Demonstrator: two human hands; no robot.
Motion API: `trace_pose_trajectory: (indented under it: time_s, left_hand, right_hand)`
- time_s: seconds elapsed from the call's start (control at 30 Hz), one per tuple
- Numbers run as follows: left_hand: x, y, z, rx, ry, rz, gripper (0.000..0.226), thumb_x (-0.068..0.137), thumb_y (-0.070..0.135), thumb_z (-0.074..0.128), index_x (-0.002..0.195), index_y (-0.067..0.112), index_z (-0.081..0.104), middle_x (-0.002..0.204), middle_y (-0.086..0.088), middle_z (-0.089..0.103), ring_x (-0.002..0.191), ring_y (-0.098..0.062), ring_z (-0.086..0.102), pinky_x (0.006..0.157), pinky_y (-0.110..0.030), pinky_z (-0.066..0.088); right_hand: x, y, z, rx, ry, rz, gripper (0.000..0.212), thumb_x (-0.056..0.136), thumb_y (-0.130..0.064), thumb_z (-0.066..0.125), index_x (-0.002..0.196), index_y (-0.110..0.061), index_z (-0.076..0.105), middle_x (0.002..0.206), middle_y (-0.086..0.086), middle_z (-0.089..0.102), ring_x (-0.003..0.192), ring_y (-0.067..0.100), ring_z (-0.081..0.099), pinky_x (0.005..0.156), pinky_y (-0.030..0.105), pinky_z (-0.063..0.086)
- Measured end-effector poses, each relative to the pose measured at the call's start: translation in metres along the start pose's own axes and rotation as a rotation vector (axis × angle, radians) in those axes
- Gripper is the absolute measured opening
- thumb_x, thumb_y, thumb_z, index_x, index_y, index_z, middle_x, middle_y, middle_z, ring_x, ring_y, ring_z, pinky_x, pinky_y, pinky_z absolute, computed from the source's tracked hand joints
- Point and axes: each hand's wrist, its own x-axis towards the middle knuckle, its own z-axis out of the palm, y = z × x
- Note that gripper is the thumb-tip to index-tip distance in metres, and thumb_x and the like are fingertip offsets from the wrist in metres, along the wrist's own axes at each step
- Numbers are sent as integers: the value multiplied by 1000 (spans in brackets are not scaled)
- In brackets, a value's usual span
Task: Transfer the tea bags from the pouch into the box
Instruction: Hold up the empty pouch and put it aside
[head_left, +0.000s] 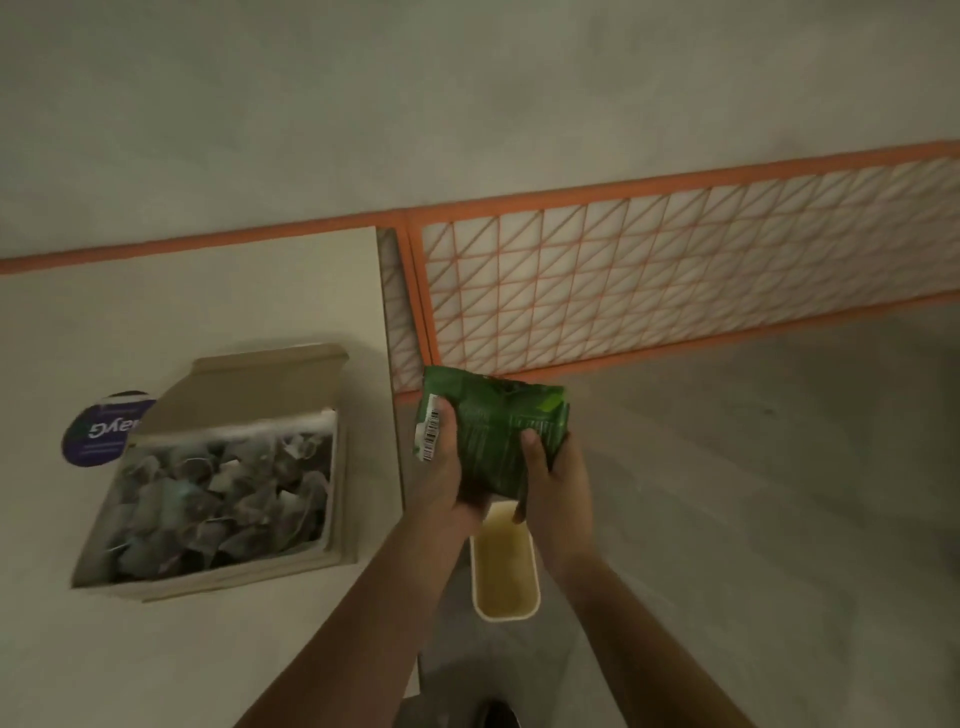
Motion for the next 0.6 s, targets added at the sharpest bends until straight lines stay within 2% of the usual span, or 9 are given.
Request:
trace_pose_trajectory:
  time_s: [0.1,0.13,0.2,0.27,0.33,0.43,0.5,0.57,0.6]
  left_hand:
    - [32,-32,-7,30,123,-127,83,79,79,47,130,16,63,127,-14,69,116,-31,67,76,-39,61]
    - [43,-41,-12,22,159,-175,83,82,80,43,130,14,63,128,-15,68,117,-31,66,77,-39,60]
    - [64,-61,-24,35,233,-247,84,88,79,37,131,11,63,128,-17,68,115,-31,67,74,-39,60]
    - [82,-80,-38,66,282,-292,74,94,72,39,128,11,66,117,-14,73,96,-28,74,59,-33,60]
    - [96,-98,-53,99,309,-339,59,98,59,47,125,11,68,104,-12,76,74,-24,76,47,-27,56]
    - [107,-122,-73,170,354,-433,46,100,44,52,124,8,68,95,-12,76,64,-24,75,42,-26,54]
    - [117,-136,-88,182,365,-450,48,101,47,49,118,7,70,93,-15,76,67,-26,75,43,-26,54]
    - [130,-148,-106,222,380,-419,52,101,54,46,115,9,69,103,-15,75,81,-26,72,48,-26,54]
    - [135,-153,-115,240,395,-406,53,101,56,45,115,10,68,102,-13,73,81,-23,67,51,-26,51]
  right_hand:
    - [5,21,-19,-88,31,7,15,103,-32,42,97,-23,53,90,-4,64,75,-1,63,52,14,47]
    - [6,31,-24,-149,33,-2,17,103,-34,40,94,-24,51,88,-6,63,73,-3,62,55,19,50]
    - [8,48,-30,-246,24,3,19,102,-35,39,97,-20,50,83,-6,62,72,2,61,61,37,53]
    - [13,68,-37,-271,-3,0,13,102,-24,41,99,-15,49,80,-4,60,73,8,58,64,46,50]
    - [16,88,-43,-292,-22,5,8,99,-16,42,99,-13,49,80,-1,59,73,12,56,64,47,49]
    - [18,120,-50,-290,-68,16,8,96,-21,42,101,-21,49,83,2,60,73,13,57,65,45,49]
    - [18,142,-55,-309,-85,77,10,93,-25,42,99,-29,48,85,-1,62,72,10,59,64,38,52]
    - [20,168,-62,-331,-59,150,11,94,-18,47,97,-27,51,83,-1,62,69,8,60,64,34,53]
    - [22,181,-66,-346,-27,175,11,93,-15,49,96,-26,52,82,-1,62,70,9,60,64,36,55]
